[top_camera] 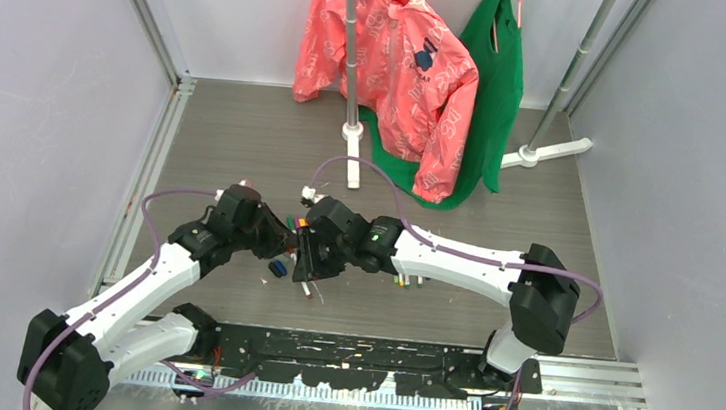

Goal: Open the pen caps

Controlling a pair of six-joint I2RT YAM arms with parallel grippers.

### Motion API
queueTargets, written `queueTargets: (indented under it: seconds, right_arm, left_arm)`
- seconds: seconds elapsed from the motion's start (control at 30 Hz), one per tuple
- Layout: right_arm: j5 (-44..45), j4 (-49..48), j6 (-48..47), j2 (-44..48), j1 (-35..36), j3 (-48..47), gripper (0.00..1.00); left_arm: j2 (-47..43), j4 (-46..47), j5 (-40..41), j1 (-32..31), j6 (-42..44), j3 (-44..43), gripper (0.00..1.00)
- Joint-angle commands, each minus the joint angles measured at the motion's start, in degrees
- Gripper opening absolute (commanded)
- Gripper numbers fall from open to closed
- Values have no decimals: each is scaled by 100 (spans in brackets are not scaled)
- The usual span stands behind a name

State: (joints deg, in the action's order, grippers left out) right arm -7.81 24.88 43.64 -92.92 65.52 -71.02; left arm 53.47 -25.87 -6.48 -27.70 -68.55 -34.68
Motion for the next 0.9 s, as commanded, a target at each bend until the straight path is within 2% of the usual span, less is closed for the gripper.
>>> queueTargets:
  seconds: [0.0,0.2,0.3,0.43,0.87]
  right_arm:
    - [34,-280,-96,-77,12,-314,33]
    - [60,-274,-134,-214,0,-316,30]
    - [90,-278,-143,-250,-21,-314,20]
    - [122,-224,-171,-279,-33,-302,2]
    - [207,169,-320,-210,-30,-141,1]
  left_arm:
    - [48,295,-2,-42,13,-240,0]
    - [95,282,2,-42,26,-315,0]
    - [122,177,56,-35,71,-379,0]
    - [173,148,96,-41,96,-415,0]
    - [527,-187,390,-38,7,-751,0]
